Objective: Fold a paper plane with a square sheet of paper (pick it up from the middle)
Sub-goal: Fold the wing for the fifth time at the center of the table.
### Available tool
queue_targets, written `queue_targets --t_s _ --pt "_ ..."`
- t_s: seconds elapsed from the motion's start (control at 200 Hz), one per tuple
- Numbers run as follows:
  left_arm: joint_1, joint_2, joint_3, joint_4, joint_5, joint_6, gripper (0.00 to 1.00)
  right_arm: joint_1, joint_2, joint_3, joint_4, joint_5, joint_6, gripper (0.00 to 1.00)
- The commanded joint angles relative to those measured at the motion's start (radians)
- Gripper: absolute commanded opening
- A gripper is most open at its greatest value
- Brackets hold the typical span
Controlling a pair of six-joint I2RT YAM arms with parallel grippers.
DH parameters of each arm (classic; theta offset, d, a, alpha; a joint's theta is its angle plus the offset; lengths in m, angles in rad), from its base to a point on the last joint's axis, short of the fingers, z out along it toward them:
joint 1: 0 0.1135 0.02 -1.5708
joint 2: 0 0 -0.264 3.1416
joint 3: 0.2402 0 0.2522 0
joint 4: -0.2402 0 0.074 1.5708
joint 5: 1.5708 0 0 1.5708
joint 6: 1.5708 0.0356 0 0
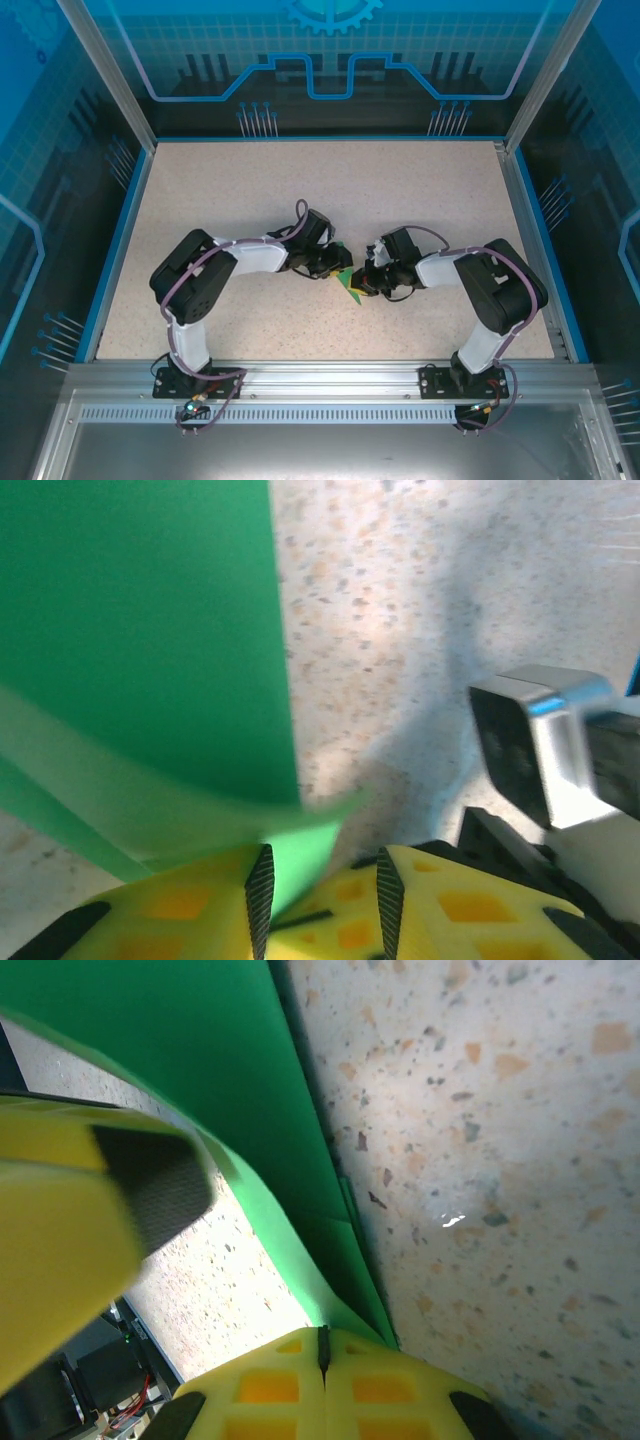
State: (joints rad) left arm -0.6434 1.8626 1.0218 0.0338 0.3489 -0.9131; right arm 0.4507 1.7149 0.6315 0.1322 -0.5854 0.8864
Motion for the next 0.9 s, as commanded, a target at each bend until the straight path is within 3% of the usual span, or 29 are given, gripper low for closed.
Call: queue_targets --t_s 0.0,0.225,0.555,0.895 --pt "0.004 -0.063 -0.028 0.017 0.008 0.023 0.37 -0.006 0.049 -0.044 -0.119 0.111 -0.009 0.0" --pt "-0.002 -0.037 -0.059 0.074 0.024 0.015 0.36 -0.007 0.056 -0.042 -0.12 0.111 -0.011 0.0" --pt "0.004 0.065 -0.041 0.1 -0.064 0.001 0.31 -0.007 0.054 -0.049 -0.133 0.113 -0.017 0.0" --pt "0.087 0.081 -0.058 0.072 -0.085 0.005 0.3 -0.007 0.057 -0.053 -0.165 0.115 -0.055 0.0"
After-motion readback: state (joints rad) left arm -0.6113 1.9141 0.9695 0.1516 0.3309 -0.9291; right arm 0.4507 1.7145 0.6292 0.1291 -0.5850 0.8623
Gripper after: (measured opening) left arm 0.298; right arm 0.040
